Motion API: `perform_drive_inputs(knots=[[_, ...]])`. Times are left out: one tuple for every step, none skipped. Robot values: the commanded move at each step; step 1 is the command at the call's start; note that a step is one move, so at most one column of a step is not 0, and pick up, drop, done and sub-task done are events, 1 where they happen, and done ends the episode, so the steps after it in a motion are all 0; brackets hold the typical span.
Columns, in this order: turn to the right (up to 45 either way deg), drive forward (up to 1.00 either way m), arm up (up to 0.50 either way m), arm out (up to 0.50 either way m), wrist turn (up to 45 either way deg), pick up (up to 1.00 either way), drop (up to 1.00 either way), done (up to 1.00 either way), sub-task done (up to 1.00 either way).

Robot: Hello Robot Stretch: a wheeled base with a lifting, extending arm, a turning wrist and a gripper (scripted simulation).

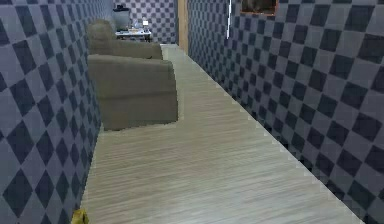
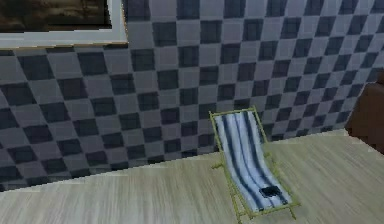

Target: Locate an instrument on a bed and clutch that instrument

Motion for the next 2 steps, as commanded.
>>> perform_drive_inputs(knots=[[9.0, 0.0, 0.0, 0.0, 0.0, 0.0, 0.0, 0.0, 0.0], [0.0, 1.0, 0.0, 0.0, 0.0, 0.0, 0.0, 0.0, 0.0]])
